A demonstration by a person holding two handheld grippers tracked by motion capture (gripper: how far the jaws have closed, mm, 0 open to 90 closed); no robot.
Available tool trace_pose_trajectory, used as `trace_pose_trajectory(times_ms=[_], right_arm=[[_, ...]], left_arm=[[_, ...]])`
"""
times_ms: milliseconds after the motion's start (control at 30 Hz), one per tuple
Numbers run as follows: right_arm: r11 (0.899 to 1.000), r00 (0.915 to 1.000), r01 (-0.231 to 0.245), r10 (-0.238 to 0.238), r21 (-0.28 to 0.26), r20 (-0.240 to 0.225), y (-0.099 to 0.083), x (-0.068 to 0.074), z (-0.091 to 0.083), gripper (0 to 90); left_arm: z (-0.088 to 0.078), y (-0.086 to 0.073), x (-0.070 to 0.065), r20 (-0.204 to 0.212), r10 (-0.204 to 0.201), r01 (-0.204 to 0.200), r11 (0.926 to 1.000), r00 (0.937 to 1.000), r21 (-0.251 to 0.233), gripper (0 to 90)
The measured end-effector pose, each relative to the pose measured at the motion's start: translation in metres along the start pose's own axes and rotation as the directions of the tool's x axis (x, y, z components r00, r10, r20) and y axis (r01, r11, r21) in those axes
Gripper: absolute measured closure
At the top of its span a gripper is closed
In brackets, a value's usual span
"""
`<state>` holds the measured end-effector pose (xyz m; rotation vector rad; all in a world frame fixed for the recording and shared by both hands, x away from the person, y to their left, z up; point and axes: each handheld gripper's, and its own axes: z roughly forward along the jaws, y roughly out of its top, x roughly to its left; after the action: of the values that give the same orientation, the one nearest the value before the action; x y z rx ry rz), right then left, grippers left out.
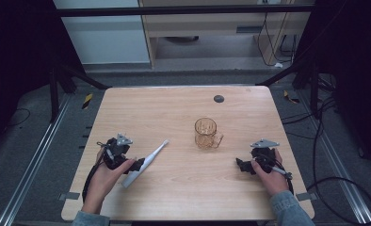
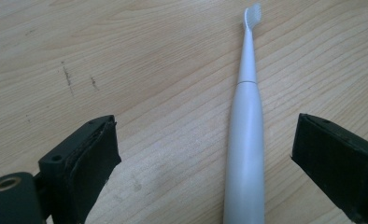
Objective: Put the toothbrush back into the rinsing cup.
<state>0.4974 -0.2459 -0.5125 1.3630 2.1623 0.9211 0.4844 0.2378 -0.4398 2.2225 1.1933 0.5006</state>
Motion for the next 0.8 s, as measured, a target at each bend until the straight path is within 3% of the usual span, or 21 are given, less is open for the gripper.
trace_pose_trajectory(times_ms=[67,200,467,667,800], right_arm=[[1.0,1.0,0.0,0.0,0.0,0.0,0.0,0.0,0.0,0.3],[1.0,1.0,0.0,0.0,0.0,0.0,0.0,0.0,0.0,0.3],[1.0,1.0,0.0,0.0,0.0,0.0,0.0,0.0,0.0,0.3],[1.0,1.0,0.0,0.0,-0.001,0.001,0.0,0.0,0.0,0.5],[1.0,1.0,0.001,-0.001,-0.002,0.006,0.0,0.0,0.0,0.4]], left_arm=[[-0.001,0.0,0.0,-0.001,0.0,0.0,1.0,1.0,0.001,6.5],[-0.001,0.001,-0.004,0.041,0.028,-0.03,0.9984,0.9988,0.049,11.3],[0.003,0.005,-0.009,0.047,0.05,-0.053,0.9964,0.9977,0.066,7.5],[0.008,0.011,-0.019,0.065,0.099,-0.105,0.99,0.993,0.094,7.5],[0.013,0.013,-0.025,0.089,0.116,-0.128,0.9821,0.9892,0.138,8.0]])
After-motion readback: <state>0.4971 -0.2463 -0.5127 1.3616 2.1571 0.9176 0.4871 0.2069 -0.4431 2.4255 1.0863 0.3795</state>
